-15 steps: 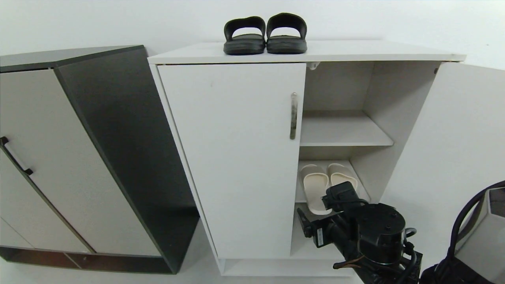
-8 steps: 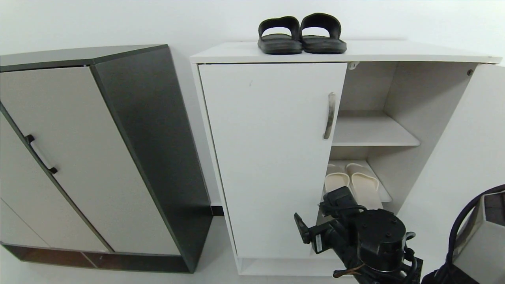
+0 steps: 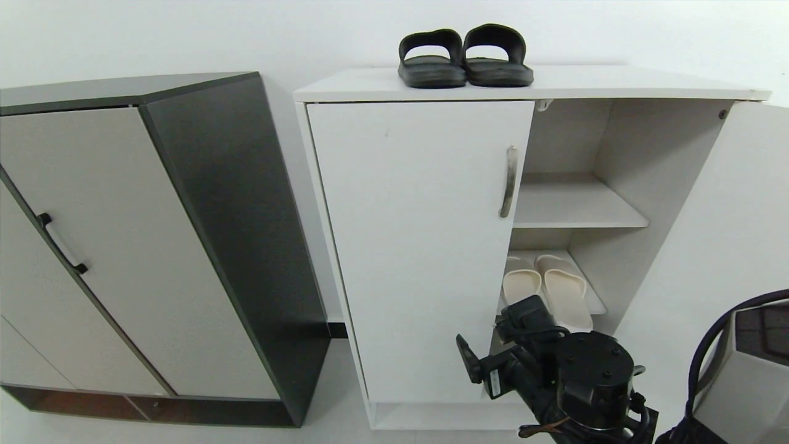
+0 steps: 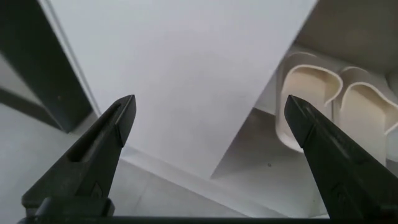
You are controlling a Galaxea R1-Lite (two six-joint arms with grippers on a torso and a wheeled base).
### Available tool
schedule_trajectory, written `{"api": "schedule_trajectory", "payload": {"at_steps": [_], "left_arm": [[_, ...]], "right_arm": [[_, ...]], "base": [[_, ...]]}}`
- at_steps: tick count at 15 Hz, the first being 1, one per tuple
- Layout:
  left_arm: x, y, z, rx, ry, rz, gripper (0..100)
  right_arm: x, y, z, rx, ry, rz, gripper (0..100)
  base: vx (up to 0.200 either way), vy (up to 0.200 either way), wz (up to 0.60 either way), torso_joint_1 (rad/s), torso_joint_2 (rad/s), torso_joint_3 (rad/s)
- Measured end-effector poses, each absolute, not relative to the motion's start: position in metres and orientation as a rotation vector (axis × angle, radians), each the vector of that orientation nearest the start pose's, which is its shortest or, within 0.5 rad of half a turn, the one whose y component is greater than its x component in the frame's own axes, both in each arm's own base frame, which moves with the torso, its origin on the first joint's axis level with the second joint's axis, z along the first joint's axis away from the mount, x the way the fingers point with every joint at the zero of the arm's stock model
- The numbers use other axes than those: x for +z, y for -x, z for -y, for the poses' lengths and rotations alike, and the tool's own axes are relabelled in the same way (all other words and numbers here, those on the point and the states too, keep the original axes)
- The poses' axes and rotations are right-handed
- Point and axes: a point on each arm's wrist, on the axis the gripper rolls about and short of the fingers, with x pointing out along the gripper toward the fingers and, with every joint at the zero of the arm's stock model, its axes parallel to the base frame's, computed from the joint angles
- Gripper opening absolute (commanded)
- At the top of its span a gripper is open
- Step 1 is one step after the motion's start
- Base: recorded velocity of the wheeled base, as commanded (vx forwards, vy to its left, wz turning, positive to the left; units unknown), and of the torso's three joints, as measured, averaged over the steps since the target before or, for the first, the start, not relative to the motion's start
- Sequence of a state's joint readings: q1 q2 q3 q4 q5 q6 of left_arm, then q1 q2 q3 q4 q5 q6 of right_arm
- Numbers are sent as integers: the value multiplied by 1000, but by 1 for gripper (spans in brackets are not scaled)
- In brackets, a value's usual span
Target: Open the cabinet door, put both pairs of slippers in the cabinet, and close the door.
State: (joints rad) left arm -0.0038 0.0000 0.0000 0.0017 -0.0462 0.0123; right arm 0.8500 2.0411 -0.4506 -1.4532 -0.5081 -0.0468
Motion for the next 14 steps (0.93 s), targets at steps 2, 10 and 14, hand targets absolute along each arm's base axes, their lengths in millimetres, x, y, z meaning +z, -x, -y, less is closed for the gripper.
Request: {"api": "schedule_trajectory", "payload": {"at_steps": [2, 10, 14], "left_arm": [[75, 23, 1, -49, -12, -2, 0], [75, 23, 1, -50, -12, -1, 0], [75, 23, 1, -49, -12, -1, 0]], "right_arm": [[81, -204, -224, 398, 103, -64, 100], [90, -193, -226, 477, 103, -11, 100], [91, -193, -227, 479, 101, -8, 100]], "base": [[0, 0, 0, 15, -159, -342], [0, 0, 0, 86, -488, -353], [0, 0, 0, 149, -467, -320]]}}
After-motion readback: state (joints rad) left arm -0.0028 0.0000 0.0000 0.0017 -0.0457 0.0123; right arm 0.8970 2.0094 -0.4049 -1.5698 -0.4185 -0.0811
